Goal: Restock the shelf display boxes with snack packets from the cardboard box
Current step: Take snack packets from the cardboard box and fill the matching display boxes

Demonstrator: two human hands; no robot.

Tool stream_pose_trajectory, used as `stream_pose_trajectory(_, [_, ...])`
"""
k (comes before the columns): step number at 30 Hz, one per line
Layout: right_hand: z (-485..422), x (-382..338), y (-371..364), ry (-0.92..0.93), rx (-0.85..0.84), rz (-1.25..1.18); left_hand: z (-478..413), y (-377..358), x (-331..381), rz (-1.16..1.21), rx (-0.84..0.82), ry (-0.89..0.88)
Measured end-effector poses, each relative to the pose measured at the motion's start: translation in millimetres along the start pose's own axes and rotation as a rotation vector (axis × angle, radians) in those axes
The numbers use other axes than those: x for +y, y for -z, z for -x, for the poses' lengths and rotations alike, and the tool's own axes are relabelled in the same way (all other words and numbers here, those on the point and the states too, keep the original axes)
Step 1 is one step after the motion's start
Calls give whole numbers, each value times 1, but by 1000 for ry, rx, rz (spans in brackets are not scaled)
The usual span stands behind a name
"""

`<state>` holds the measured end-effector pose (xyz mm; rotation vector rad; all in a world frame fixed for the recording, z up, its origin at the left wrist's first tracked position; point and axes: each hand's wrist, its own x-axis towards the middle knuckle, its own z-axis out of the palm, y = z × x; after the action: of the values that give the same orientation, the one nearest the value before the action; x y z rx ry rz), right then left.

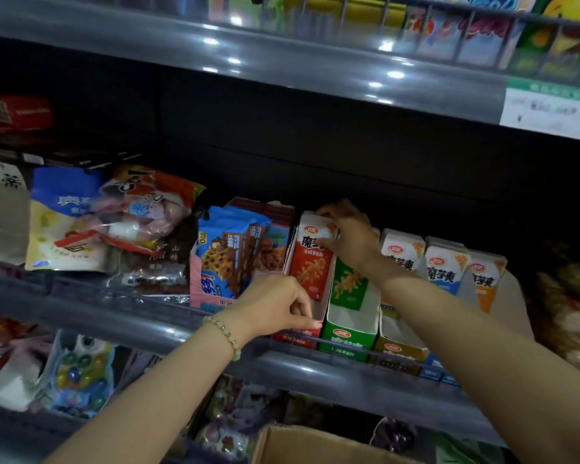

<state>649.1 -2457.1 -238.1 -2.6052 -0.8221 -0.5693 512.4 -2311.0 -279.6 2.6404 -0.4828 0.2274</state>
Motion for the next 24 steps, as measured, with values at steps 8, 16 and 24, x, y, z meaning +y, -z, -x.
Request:
stream_pose_trajectory(8, [31, -1, 14, 0, 38, -168, 6, -3, 15, -26, 15, 22])
stream_pose_trajectory(16, [120, -9, 56, 5, -158, -169, 38, -8, 43, -87, 119, 81])
stream_pose_trajectory(24, [250, 6, 55, -42, -291, -210, 101, -47, 68, -181, 42, 47])
